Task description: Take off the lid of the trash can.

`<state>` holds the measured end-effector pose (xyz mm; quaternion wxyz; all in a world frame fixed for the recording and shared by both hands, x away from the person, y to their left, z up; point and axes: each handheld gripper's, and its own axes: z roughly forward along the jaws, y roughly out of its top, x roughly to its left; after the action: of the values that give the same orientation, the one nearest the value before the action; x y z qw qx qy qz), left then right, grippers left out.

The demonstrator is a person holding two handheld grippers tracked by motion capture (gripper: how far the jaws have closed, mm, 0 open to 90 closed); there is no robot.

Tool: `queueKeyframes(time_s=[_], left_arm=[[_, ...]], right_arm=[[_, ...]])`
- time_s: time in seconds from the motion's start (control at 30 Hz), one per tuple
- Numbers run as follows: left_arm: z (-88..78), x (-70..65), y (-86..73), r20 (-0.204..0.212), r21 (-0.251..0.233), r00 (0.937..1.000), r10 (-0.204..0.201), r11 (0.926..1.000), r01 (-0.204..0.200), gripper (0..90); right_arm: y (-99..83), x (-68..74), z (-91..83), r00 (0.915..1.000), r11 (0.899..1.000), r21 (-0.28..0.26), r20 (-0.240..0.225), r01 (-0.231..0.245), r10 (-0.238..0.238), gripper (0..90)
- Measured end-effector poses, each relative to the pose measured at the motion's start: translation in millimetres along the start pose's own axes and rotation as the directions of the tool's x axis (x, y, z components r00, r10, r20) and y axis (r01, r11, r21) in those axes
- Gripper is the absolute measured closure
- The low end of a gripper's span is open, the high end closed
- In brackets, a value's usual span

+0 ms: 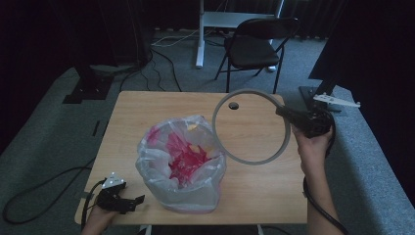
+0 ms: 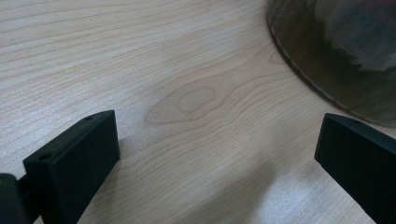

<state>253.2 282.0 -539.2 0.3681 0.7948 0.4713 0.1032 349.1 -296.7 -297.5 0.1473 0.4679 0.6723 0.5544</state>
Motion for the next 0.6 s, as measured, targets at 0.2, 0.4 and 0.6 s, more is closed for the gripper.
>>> queueKeyframes(time_s=[0.2,0.4,0.6], left_arm=[[0.1,0.0,0.1,0.0,-0.001,1.0,-0.003,1.0,0.003,0.0],[0.3,-0.1,0.1,0.003,0.005,1.0,-0.002,1.0,0.002,0.0],[0.4,0.0,0.0,0.005,0.006,1.0,-0.003,1.0,0.003,0.0]], right_arm=[[-7.3,-13.0,-10.3,0.9992,1.0,-0.005,0.034,-0.018,0.018,82.5],[-22.8,-28.7,-13.4,0.9968,0.999,0.01,0.065,-0.047,0.046,82.5],[-39.9,-41.2,-9.3,0.9942,0.996,0.035,0.075,-0.08,0.077,82.4]])
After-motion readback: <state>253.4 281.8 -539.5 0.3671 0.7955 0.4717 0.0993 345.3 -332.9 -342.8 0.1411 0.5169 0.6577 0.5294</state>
